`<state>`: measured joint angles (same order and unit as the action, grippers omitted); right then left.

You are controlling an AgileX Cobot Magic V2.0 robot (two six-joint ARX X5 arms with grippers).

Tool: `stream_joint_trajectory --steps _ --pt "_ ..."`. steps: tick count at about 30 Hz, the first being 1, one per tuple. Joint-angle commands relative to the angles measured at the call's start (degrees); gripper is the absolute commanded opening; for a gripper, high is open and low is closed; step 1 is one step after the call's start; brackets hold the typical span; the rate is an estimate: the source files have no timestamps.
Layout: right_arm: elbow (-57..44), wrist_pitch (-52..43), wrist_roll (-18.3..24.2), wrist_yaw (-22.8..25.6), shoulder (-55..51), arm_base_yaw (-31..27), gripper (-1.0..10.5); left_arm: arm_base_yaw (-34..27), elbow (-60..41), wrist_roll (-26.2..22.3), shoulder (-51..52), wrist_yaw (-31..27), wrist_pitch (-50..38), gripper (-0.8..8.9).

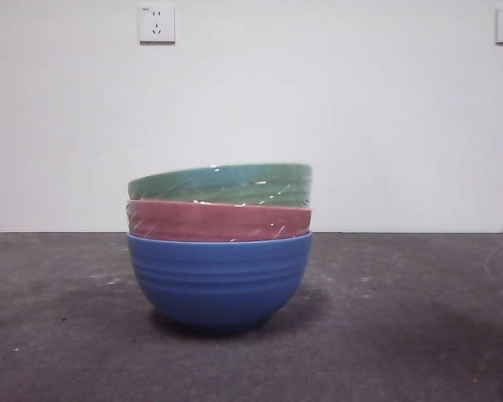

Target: Pick up the green bowl on the top,put the green bowl on the left,pick up the red bowl in the middle,put the red bowl on the right

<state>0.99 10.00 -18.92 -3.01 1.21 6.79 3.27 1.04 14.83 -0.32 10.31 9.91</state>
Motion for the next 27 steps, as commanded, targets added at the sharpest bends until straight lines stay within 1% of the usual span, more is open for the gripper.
stream_joint_trajectory --steps 1,5,9,12,17,21,23,27 --pt "-0.5 0.3 -7.2 -0.1 0.0 0.1 0.0 -0.2 -0.9 7.6 0.1 2.3 -0.5 -0.04" --pt "1.0 1.2 -7.2 -1.6 0.1 0.1 -0.1 -0.2 0.0 8.6 0.0 4.9 -0.1 -0.08" --pt "5.7 5.3 -7.2 -1.5 2.2 0.1 -0.1 -0.2 4.3 9.2 -1.1 4.7 6.4 -0.08" --pt "10.3 7.9 -7.2 -1.4 5.5 0.1 -0.1 -0.2 8.4 9.2 -4.0 4.8 9.7 -0.08" --pt "19.1 11.6 -6.6 -1.6 13.4 0.1 -0.1 -0.2 16.1 9.2 -11.6 4.9 11.3 -0.08" --pt "25.9 14.5 -3.6 -1.7 20.0 0.1 -0.1 -0.2 22.6 8.5 -19.0 5.5 12.7 -0.08" --pt "29.6 16.0 -1.4 -2.0 23.5 0.1 0.0 -0.2 25.9 5.8 -23.1 8.0 13.0 -0.08" --pt "35.7 16.9 4.5 -6.4 29.6 0.1 0.0 -0.2 32.2 1.7 -30.5 12.8 14.9 -0.08"
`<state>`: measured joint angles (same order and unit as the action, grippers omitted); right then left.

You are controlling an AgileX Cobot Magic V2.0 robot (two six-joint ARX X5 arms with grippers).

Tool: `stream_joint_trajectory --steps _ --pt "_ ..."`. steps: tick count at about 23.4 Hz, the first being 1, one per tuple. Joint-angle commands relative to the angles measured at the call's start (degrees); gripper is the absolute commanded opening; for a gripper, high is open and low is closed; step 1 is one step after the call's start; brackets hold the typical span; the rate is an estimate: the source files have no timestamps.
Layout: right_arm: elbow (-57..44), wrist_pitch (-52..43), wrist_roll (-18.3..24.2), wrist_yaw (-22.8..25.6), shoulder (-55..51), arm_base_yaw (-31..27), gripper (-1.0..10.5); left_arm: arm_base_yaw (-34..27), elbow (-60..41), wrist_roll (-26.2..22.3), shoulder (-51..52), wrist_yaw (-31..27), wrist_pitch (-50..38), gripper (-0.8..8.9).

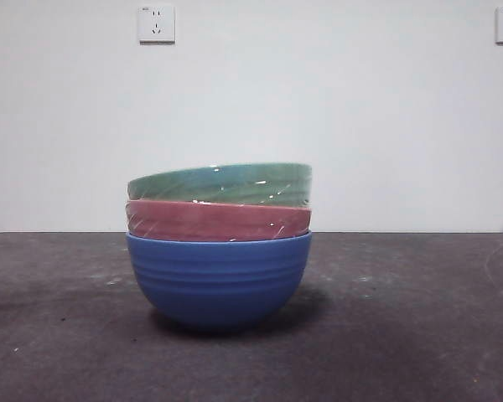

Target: Pick up the green bowl on the top,put the green bowl on the left,pick up the red bowl in the middle,put the red bowl on the right

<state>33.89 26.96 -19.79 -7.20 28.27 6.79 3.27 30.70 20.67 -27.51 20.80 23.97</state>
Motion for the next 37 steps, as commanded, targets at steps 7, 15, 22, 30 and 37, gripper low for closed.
stream_joint_trajectory --steps 7,15,22,30,37 --pt "10.4 1.7 12.0 -12.1 11.3 0.1 0.0 0.5 11.1 -9.3 -14.4 7.6 5.9 0.0" --pt "11.7 2.3 11.5 -13.9 15.6 0.1 2.9 4.0 13.8 -8.1 -19.7 9.3 5.4 3.69" --pt "11.7 2.6 10.3 -13.9 18.4 2.4 2.9 19.3 26.4 -10.1 -35.5 -1.2 12.3 3.68" --pt "11.7 2.8 10.3 -13.9 18.8 3.8 2.8 31.9 39.8 -13.7 -56.4 -16.3 20.0 3.65" --pt "11.7 2.8 10.2 -13.8 18.8 3.8 2.8 33.9 39.8 -13.8 -62.4 -21.2 19.8 2.45"
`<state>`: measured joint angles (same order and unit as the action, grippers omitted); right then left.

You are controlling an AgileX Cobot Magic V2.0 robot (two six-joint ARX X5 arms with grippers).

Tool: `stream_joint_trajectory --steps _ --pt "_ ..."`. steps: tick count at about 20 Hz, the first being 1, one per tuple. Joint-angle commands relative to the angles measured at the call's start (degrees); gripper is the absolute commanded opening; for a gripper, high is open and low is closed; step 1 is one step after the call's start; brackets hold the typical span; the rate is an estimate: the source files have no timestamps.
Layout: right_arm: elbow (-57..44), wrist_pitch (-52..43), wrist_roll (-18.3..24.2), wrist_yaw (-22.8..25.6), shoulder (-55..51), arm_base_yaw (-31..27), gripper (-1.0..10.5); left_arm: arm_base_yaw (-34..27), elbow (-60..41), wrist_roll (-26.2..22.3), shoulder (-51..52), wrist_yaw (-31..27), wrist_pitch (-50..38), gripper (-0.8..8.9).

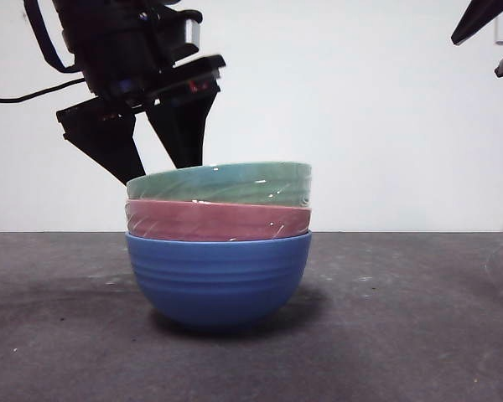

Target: Pick up the green bowl on the top,put the green bowl on the left,pick up the red bowl in the middle,put the red bowl on the right

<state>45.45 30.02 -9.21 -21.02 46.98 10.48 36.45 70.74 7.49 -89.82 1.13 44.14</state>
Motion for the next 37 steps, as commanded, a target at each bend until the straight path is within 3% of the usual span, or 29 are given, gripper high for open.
stream_joint_trajectory --steps 1,4,14,20,23,26,30,33,37 --pt "0.2 -0.2 -0.3 0.0 0.0 0.1 2.8 1.0 -0.2 -0.7 0.0 -2.7 -0.7 1.71" --pt "0.2 -0.2 -0.3 0.0 0.0 0.1 2.8 1.0 -0.2 -0.7 0.0 -4.1 -1.0 -0.12" --pt "0.2 -0.3 -0.3 0.1 0.0 0.1 2.8 1.0 1.1 -0.7 0.0 -5.6 -1.7 -0.13" --pt "0.2 -0.3 -0.3 0.1 0.0 0.1 2.8 1.0 9.6 -2.0 0.0 -5.5 4.7 -0.13" --pt "0.2 -0.3 -0.3 0.1 0.0 0.1 2.8 0.2 15.1 -4.8 1.0 -5.7 10.7 -0.13" --pt "0.2 -0.3 -0.3 0.2 0.0 0.1 2.8 -3.6 16.5 -5.6 6.4 -7.2 14.5 -0.13" --pt "0.2 -0.3 -0.3 0.2 0.0 0.1 2.8 -13.2 15.1 -5.1 15.2 -10.0 21.2 -0.13" --pt "0.2 -0.3 -0.3 0.3 0.0 0.1 2.8 -19.3 6.3 -4.6 22.2 -9.7 18.6 -0.13" --pt "0.2 -0.4 -0.3 0.3 0.0 0.1 2.8 -22.4 -6.2 -4.0 25.0 -5.2 12.8 -0.13"
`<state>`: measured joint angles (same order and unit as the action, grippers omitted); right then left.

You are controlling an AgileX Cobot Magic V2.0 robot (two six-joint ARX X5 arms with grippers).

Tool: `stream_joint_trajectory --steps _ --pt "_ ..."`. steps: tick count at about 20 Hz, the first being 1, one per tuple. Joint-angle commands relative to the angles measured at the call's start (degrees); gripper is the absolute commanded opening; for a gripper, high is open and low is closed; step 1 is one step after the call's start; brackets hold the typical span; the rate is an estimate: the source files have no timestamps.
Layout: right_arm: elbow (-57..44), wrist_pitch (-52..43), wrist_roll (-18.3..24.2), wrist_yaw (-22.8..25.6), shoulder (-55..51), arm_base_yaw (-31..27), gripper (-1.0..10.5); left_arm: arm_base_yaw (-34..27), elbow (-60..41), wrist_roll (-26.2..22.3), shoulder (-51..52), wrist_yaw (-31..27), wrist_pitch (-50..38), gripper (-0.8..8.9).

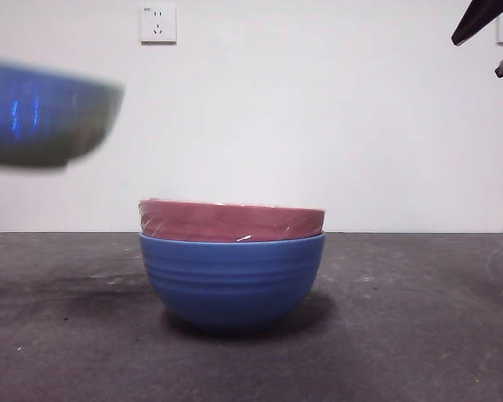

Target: Pick up the green bowl on the top,put the green bowl on the left,pick up the red bowl in the middle,put the red bowl on the right

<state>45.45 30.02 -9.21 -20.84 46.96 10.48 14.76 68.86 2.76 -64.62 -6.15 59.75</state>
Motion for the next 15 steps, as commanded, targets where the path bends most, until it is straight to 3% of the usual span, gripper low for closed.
stream_joint_trajectory --steps 1,8,15 --pt "0.2 -0.4 -0.3 0.2 0.1 0.1 2.8 -1.0 -6.1 1.0 -0.2 2.4 -4.3 -0.13" --pt "0.2 -1.1 -0.3 0.1 0.1 0.1 2.8 -1.4 -16.8 2.7 -3.3 3.8 -17.0 -0.13" --pt "0.2 -1.2 -0.3 -0.2 0.1 0.2 2.8 -1.4 -18.2 3.1 -10.8 5.0 -22.4 -0.13"
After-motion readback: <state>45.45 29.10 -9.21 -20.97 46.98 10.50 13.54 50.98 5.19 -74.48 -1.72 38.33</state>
